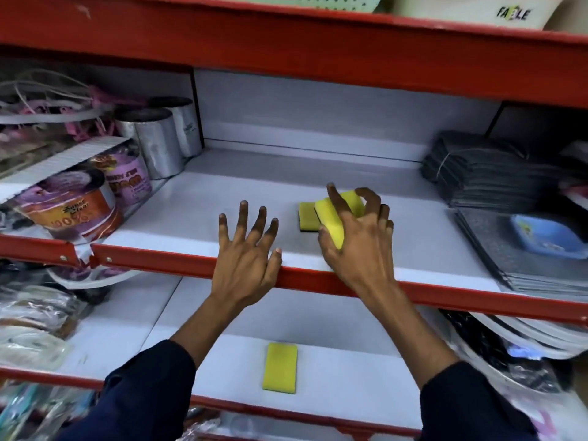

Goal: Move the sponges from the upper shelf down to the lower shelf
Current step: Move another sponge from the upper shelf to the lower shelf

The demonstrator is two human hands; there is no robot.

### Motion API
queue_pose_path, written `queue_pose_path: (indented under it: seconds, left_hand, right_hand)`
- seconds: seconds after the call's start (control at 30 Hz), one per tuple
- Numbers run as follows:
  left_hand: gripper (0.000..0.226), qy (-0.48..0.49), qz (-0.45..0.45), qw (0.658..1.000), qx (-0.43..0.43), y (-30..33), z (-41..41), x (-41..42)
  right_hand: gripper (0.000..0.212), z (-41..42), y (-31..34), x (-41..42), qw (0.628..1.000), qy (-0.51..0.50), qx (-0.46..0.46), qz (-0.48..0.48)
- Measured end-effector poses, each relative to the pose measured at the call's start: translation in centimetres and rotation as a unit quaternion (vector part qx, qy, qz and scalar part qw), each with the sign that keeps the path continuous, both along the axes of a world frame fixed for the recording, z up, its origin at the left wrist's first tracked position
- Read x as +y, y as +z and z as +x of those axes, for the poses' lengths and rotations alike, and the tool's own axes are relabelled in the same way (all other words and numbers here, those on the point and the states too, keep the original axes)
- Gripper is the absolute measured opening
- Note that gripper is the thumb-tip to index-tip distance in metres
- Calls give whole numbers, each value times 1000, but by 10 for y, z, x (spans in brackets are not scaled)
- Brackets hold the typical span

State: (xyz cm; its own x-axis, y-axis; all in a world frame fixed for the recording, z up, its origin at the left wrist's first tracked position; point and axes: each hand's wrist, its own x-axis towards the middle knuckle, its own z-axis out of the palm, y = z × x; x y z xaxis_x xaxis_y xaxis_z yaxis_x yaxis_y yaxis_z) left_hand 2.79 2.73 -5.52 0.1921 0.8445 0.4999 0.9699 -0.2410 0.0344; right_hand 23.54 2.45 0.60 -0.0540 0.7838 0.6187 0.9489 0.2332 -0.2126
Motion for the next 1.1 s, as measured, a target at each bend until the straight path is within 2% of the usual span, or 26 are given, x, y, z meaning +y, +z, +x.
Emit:
queue_pose_path:
  seconds: [0.1, 0.23, 0.4, 0.5, 0.63, 0.7, 0.87, 0.97, 1.03, 1.1]
  left_hand:
    - [64, 4, 8, 1000, 0, -1, 0, -1]
    - [63, 7, 14, 1000, 4, -2, 1, -1]
    - [63, 10, 14, 1000, -7, -4, 3, -1]
    - [62, 10, 16, 1000, -14, -6, 3, -1]
    - [61, 7, 21, 1000, -15, -7, 4, 1]
    - [61, 9, 21, 999, -25, -6, 3, 0]
    - [62, 15, 10, 999, -27, -7, 2, 0]
    - [62, 16, 2, 999, -30, -6, 5, -1]
    - [62, 14, 0, 999, -34, -5, 4, -2]
    - [62, 12, 0, 999, -39, -4, 4, -3]
  right_hand:
    - [71, 0, -17, -30, 998, 3, 40, 55]
    - [66, 4, -61, -60, 994, 24, 69, 81]
    - [67, 13, -143, -83, 993, 72, 38, 89]
    - [63, 18, -199, -89, 997, 79, 3, 23]
    - [67, 18, -251, -83, 985, -2, 5, -173]
    - [67, 12, -267, -79, 973, -42, 14, -228]
    - [64, 0, -301, -72, 949, -77, 19, -304]
    - [70, 3, -312, -68, 936, -90, 5, -340]
    - [73, 1, -312, -70, 935, -84, 10, -343]
    - [74, 1, -302, -72, 950, -58, 21, -306]
